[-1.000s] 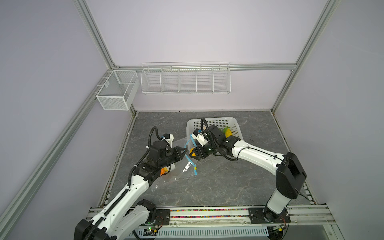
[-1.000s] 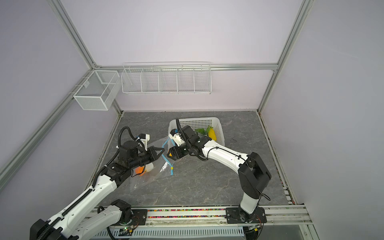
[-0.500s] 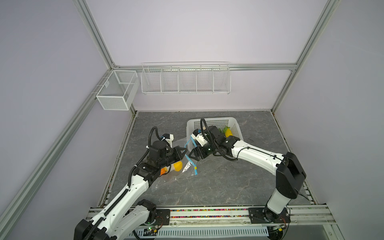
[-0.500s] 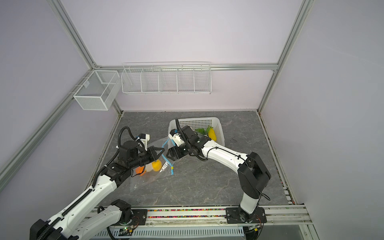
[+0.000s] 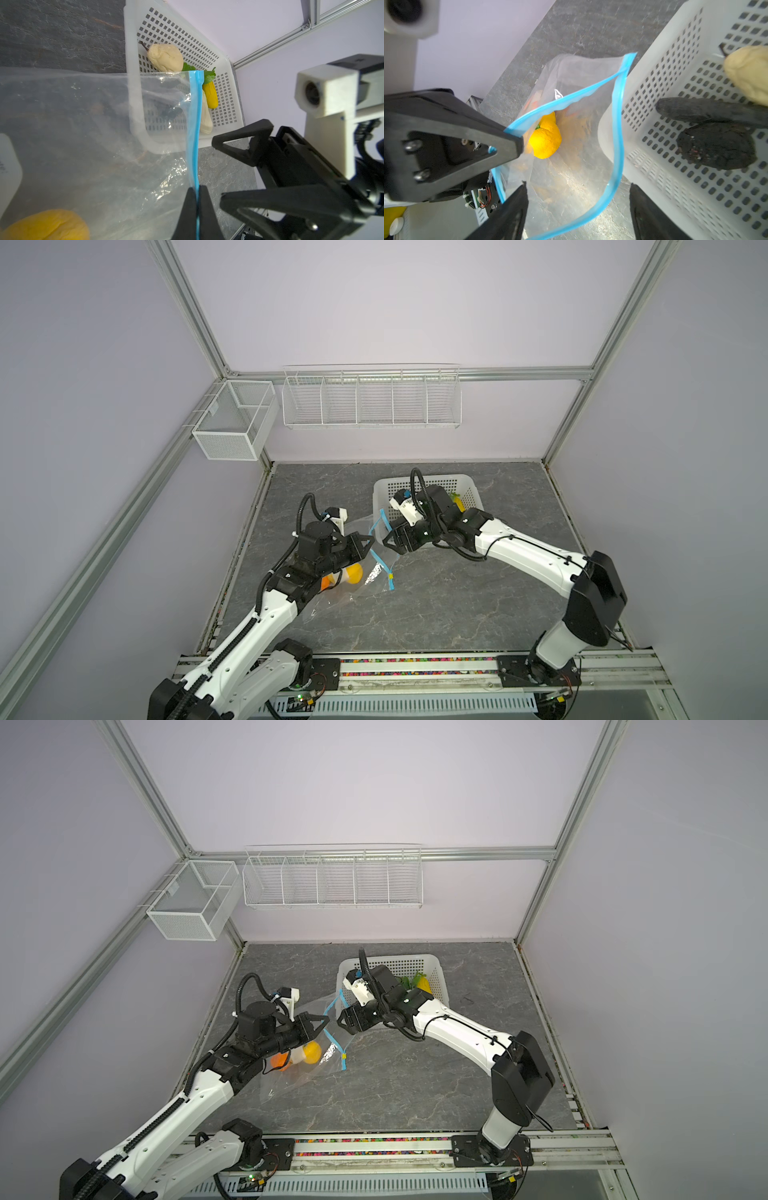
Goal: Place the food in the zip-top bag and seal the zipper
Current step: 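Withdraw the right gripper back over the cream pear in the basket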
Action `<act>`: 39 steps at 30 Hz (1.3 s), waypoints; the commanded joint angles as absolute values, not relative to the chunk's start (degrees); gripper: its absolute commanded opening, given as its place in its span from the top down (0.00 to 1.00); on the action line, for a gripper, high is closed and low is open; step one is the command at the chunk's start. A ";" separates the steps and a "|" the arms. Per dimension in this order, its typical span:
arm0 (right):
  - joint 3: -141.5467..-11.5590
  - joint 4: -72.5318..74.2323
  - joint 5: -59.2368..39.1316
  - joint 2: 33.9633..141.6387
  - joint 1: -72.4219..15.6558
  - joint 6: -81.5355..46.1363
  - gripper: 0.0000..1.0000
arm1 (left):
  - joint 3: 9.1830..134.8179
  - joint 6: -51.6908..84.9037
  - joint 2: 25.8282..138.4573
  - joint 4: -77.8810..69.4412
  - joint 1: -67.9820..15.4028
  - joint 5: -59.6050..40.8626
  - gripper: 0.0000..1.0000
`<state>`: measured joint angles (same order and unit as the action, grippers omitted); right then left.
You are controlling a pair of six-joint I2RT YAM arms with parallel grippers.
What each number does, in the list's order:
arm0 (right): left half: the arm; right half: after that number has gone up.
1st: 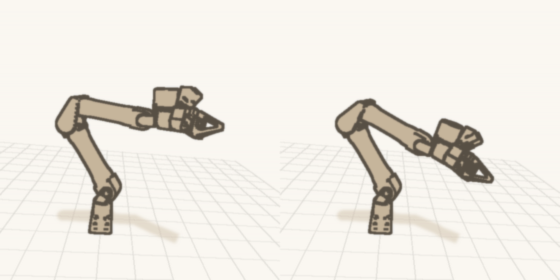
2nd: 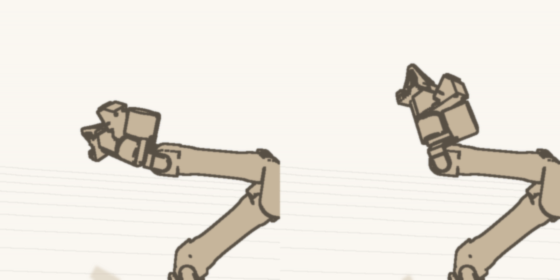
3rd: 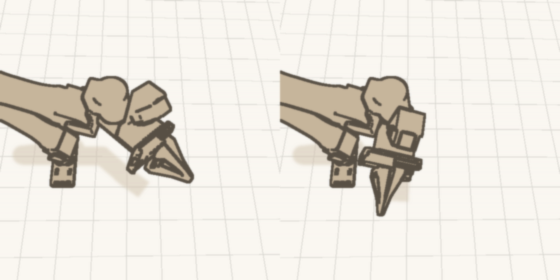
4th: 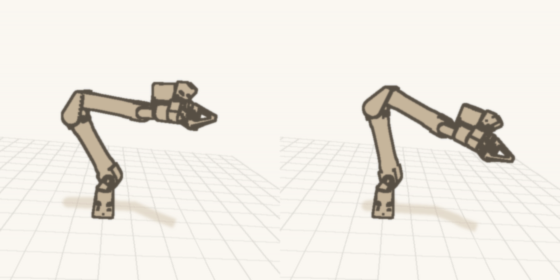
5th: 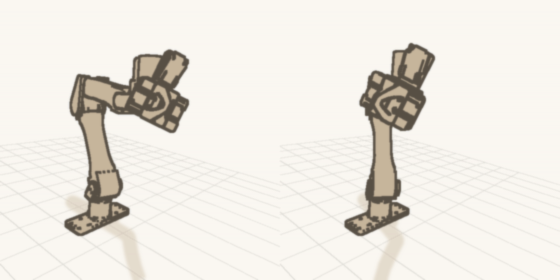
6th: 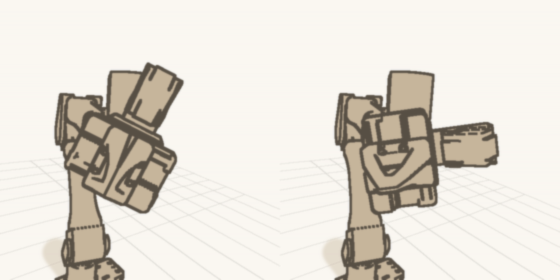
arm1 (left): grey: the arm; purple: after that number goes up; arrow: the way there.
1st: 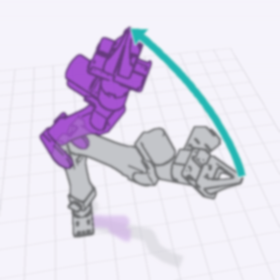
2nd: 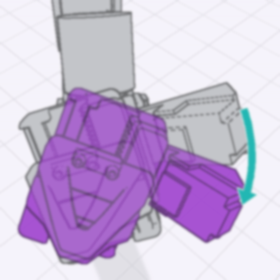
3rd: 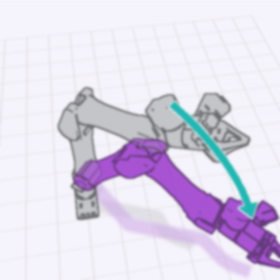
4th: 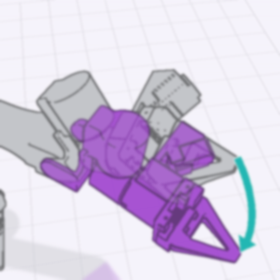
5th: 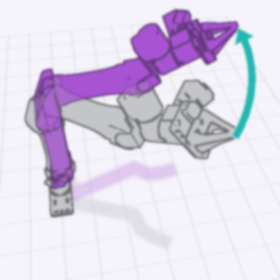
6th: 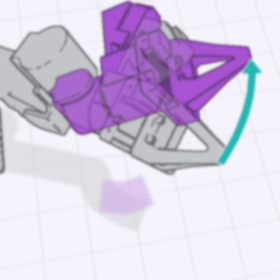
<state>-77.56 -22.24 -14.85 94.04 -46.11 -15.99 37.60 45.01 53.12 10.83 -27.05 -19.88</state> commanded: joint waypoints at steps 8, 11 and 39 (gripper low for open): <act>-77.64 -23.61 -9.35 92.70 -39.86 -13.04 0.23 | 37.13 44.93 52.38 9.57 -27.25 -19.29 1.00; -78.12 -23.16 -8.35 93.87 -38.28 -12.33 0.23 | 37.57 44.58 52.73 9.58 -27.26 -19.34 1.00; -97.77 -18.46 -5.03 122.49 -29.62 -5.37 0.10 | 41.74 41.29 59.95 10.20 -27.16 -21.10 1.00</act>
<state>-95.46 -19.81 -4.01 120.25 -30.35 -6.92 39.75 42.33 59.27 11.00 -27.05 -20.27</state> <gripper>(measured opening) 0.897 0.047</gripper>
